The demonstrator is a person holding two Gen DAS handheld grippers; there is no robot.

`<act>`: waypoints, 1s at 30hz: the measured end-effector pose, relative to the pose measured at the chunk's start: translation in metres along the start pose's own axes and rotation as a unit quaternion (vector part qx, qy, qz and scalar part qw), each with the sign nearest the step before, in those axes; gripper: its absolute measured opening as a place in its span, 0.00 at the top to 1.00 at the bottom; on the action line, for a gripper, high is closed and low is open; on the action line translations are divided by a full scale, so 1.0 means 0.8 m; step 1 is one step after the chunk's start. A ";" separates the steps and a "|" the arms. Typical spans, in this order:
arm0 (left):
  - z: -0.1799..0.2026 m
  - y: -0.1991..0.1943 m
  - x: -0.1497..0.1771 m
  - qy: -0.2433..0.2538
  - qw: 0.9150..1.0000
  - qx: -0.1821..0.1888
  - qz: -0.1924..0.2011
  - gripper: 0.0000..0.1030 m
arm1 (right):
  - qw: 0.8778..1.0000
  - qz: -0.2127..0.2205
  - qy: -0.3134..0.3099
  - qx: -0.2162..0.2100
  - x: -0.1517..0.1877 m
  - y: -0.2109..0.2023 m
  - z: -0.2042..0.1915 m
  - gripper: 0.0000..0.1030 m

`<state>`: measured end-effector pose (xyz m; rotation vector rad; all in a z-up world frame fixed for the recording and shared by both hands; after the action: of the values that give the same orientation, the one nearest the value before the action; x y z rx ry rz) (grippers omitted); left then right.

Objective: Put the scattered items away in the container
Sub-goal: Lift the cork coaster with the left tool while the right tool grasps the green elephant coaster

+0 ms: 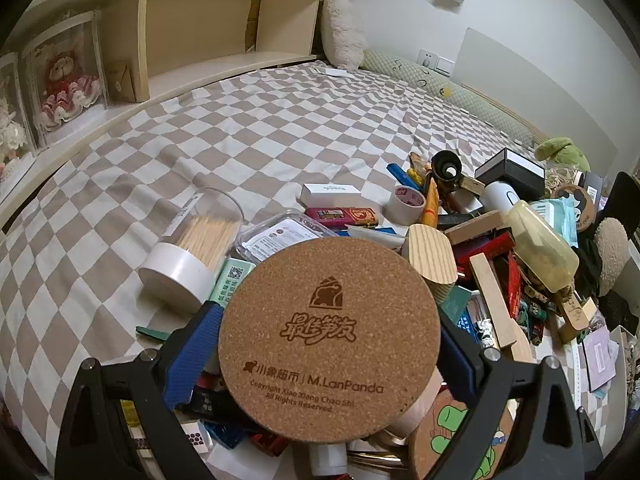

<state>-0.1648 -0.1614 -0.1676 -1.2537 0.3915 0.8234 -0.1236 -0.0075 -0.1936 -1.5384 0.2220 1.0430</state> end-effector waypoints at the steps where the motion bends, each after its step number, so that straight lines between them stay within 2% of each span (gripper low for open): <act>1: 0.000 0.000 0.000 0.000 1.000 0.000 0.000 0.05 | 1.000 -0.004 -0.002 0.000 0.000 0.002 -0.001 0.00; 7: 0.000 0.001 0.000 0.000 1.000 0.001 0.002 0.05 | 0.999 -0.030 0.011 -0.002 0.001 0.015 0.002 0.00; 16: 0.003 0.004 0.002 0.006 1.000 0.002 -0.002 0.05 | 0.999 -0.036 0.029 -0.004 -0.001 0.017 0.003 0.02; 25: 0.007 0.007 0.007 0.009 1.000 0.003 -0.008 0.05 | 0.997 -0.050 0.055 -0.015 0.009 -0.002 0.010 0.02; 30: 0.015 0.008 0.012 0.021 1.000 0.003 -0.012 0.05 | 0.996 -0.051 0.077 -0.001 0.019 -0.019 0.024 0.02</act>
<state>-0.1654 -0.1461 -0.1749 -1.2707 0.4113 0.7752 -0.1141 0.0195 -0.1918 -1.6171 0.2463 0.8458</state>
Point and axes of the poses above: each gripper's, at about its wrist camera, not at the fingertips, and y roughly the way its jaws point, z to its right, x to its underside, the point moved 4 cm from there along y, roughly the way its jaws point, and after that the axes turned 12 degrees about x, right-handed, at the moved point
